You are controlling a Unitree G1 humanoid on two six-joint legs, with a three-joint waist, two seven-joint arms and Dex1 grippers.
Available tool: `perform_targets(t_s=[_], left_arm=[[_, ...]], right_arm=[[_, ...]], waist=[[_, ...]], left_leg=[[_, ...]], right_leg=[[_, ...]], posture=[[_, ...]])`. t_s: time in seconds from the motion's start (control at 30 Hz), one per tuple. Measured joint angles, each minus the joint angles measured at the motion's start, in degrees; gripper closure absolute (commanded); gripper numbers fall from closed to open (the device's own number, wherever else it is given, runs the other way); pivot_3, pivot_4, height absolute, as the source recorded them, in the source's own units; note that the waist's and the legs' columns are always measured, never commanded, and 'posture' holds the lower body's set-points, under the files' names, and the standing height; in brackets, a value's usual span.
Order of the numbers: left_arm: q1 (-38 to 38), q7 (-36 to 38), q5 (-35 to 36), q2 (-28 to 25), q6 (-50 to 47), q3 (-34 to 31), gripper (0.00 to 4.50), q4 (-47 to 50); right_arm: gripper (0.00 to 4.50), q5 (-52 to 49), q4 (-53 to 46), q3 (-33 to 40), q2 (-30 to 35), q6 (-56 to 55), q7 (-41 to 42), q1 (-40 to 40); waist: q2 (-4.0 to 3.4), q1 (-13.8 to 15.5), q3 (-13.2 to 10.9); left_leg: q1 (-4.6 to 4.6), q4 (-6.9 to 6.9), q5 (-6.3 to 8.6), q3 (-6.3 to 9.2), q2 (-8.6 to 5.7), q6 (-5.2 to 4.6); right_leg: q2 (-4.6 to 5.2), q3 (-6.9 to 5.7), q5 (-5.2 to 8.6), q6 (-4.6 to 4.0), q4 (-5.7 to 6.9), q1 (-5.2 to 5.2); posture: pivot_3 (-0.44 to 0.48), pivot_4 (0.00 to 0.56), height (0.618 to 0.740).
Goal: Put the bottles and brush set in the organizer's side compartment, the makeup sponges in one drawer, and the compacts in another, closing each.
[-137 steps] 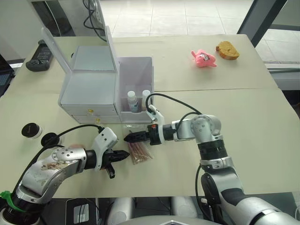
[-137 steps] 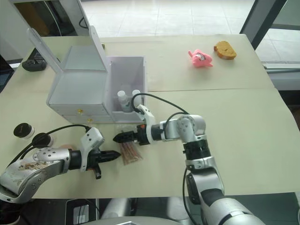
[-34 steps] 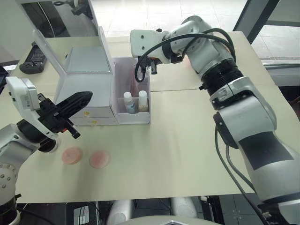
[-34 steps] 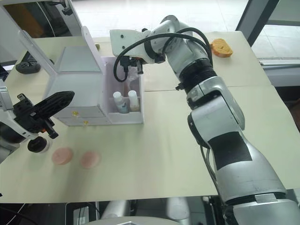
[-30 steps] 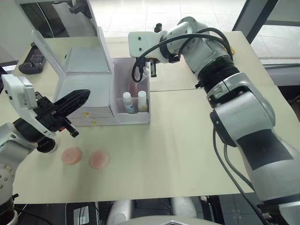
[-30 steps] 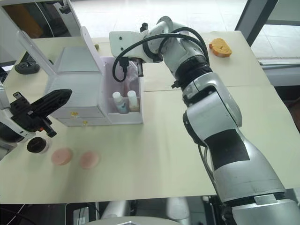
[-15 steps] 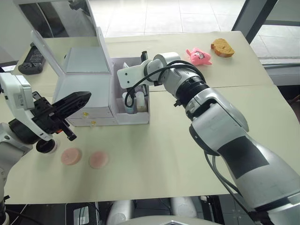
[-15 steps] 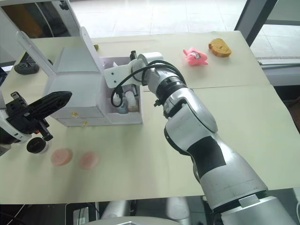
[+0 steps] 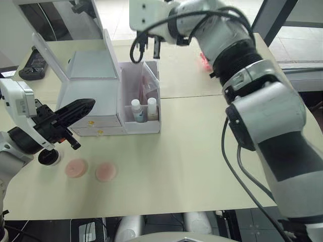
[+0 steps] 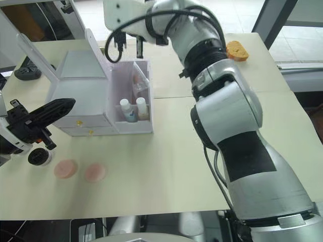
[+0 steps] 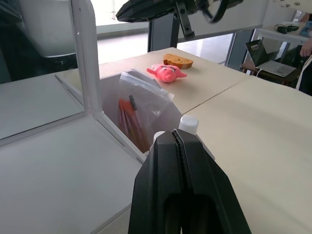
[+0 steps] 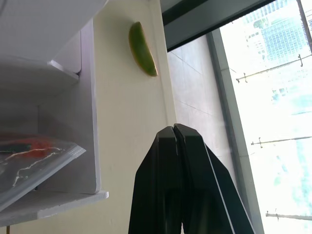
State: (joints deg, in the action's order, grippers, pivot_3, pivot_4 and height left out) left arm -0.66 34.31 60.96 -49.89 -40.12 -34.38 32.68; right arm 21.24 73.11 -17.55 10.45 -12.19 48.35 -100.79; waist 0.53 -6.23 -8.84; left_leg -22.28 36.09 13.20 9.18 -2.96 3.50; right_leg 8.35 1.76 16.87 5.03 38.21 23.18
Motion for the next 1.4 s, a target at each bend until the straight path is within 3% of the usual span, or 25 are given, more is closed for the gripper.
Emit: perform_targets(t_s=[0.17,0.33,0.67,0.93,1.23,1.37,1.4], left_arm=[[-1.41,0.26,-0.3,0.0,0.0,1.48,4.5,-0.78],[-1.48,0.58,-0.57,0.0,0.0,1.75,4.5,-1.0],[-0.59,0.35,-0.56,0.0,-0.01,1.66,4.5,-0.76],[-0.52,0.09,-0.32,0.0,-0.01,1.64,4.5,0.11],[-0.57,0.23,-0.29,-0.19,-0.02,1.48,4.5,-0.17],[-0.86,1.3,-0.13,-1.02,-0.01,-0.02,4.5,-2.25],[-0.84,1.94,-0.16,-1.38,0.01,-0.7,4.5,-2.79]], right_arm=[[4.46,0.0,-2.32,-1.16,-0.57,1.16,8.1,3.84],[4.46,0.93,-2.36,-2.98,-2.28,2.7,8.88,7.78],[4.46,8.12,1.31,-9.31,-6.5,4.25,-2.62,9.63],[4.46,10.38,2.96,-11.43,-9.72,5.06,-3.46,11.46],[4.46,3.43,2.72,-3.33,-5.89,4.19,1.37,9.05],[4.46,-4.45,-1.15,4.03,-1.41,3.89,9.55,5.0],[4.1,-6.39,-2.47,5.56,0.06,3.89,12.01,4.68]], waist=[[0.01,-0.5,0.0],[0.0,-0.78,0.0],[0.0,-0.88,0.0],[0.01,-0.74,0.01],[0.02,-0.78,0.0],[0.02,-0.88,-0.01],[0.02,-0.86,0.0]], left_leg=[[-0.02,0.03,0.0,0.0,0.0,0.0],[-0.05,0.01,-0.02,0.01,0.01,0.03],[-0.03,-0.01,-0.02,0.01,0.01,0.04],[-0.01,0.02,-0.02,0.02,0.0,0.04],[-0.05,0.03,-0.02,0.01,0.0,0.04],[-0.04,-0.01,-0.02,0.01,0.02,0.03],[-0.02,-0.01,-0.01,0.01,0.02,0.02]], right_leg=[[0.0,0.0,0.0,0.0,0.43,0.02],[0.0,0.0,0.0,0.0,0.47,0.09],[0.0,0.01,0.0,0.0,0.47,0.08],[0.0,0.01,0.0,0.0,0.46,0.04],[0.0,0.01,0.0,0.0,0.42,0.06],[-0.01,0.0,0.0,0.0,0.42,0.05],[-0.01,-0.01,0.0,0.0,0.41,0.03]], posture=[[0.0,0.15,0.74],[0.0,0.15,0.74],[0.0,0.15,0.74],[0.0,0.15,0.74],[0.0,0.15,0.74],[0.0,0.15,0.74],[0.0,0.15,0.74]])
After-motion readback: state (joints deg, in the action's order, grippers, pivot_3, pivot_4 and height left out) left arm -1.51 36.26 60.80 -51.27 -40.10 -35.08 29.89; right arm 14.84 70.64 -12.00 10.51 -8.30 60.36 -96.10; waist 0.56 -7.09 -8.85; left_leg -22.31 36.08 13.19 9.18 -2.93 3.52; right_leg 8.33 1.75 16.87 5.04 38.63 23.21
